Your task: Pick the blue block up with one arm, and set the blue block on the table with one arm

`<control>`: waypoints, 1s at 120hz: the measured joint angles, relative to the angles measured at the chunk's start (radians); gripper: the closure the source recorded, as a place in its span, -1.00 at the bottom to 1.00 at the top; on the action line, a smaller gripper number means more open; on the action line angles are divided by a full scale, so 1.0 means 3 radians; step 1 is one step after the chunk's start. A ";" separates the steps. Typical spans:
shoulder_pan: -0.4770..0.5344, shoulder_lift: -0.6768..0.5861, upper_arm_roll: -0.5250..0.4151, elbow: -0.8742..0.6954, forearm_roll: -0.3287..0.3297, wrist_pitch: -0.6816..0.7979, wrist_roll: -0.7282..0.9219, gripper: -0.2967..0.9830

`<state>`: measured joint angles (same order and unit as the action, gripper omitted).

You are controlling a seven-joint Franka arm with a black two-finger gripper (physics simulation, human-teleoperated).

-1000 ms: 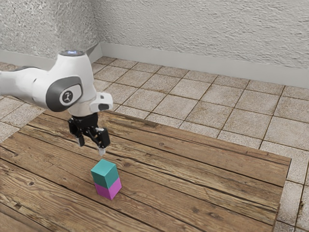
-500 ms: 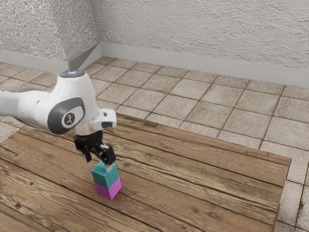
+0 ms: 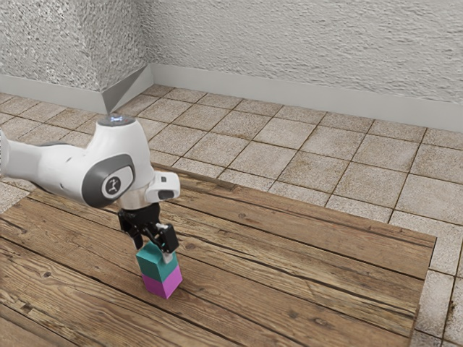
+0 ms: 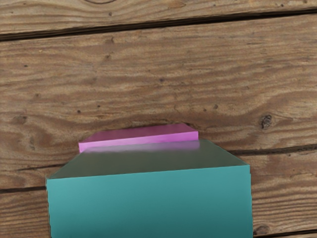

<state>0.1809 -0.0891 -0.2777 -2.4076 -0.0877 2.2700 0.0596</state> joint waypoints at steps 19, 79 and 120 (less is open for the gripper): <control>0.0047 0.0128 0.0004 0.0045 0.0004 0.0022 0.0024 -0.54; 0.0023 0.0195 -0.0012 0.0052 0.0014 0.0089 0.0059 -0.09; -0.0305 0.0467 -0.0300 0.0535 0.0075 -0.0002 0.0017 0.00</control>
<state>0.0894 0.0510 -0.3676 -2.2472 -0.0651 2.2694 0.0647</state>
